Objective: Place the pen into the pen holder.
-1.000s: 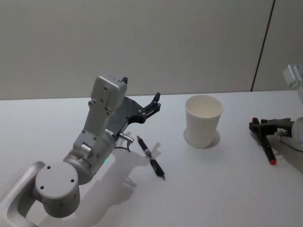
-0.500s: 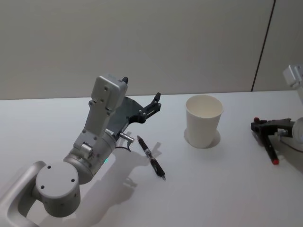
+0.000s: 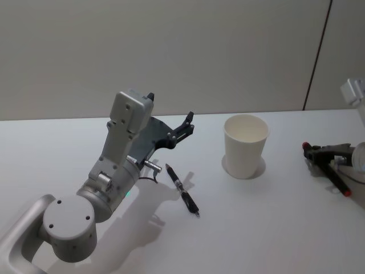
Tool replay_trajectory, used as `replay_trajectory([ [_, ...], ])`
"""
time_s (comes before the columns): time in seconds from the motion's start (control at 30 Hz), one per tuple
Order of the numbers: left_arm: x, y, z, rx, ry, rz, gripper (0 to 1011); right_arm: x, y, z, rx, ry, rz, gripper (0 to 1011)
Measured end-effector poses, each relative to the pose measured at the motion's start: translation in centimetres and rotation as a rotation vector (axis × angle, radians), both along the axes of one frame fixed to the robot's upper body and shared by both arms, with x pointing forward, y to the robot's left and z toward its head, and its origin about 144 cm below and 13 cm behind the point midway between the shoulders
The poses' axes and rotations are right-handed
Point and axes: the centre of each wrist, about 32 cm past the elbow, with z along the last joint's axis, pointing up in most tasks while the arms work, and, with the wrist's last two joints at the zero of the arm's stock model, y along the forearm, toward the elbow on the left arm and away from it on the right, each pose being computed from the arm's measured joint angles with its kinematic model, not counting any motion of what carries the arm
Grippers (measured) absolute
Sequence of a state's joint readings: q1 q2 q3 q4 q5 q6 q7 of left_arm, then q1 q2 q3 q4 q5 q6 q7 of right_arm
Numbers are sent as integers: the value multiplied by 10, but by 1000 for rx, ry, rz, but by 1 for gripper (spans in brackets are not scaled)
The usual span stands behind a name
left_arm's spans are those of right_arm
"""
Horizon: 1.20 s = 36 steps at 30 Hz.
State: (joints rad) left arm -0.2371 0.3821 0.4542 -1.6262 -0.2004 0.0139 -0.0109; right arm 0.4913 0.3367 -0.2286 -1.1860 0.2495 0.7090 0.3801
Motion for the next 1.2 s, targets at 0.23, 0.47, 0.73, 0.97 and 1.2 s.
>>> replay_trajectory([
  [0.23, 0, 0, 0, 0, 0, 0, 1001, 0, 0, 0, 0, 0, 0, 192],
  [0.47, 0, 0, 0, 0, 0, 0, 1001, 0, 0, 0, 0, 0, 0, 192],
  [0.73, 0, 0, 0, 0, 0, 0, 1001, 0, 0, 0, 0, 0, 0, 192],
  [0.97, 0, 0, 0, 0, 0, 0, 1001, -1, 1, 1, 7, -29, 7, 192],
  [1.2, 0, 0, 0, 0, 0, 0, 1001, -2, 6, 1, 22, -85, 19, 192],
])
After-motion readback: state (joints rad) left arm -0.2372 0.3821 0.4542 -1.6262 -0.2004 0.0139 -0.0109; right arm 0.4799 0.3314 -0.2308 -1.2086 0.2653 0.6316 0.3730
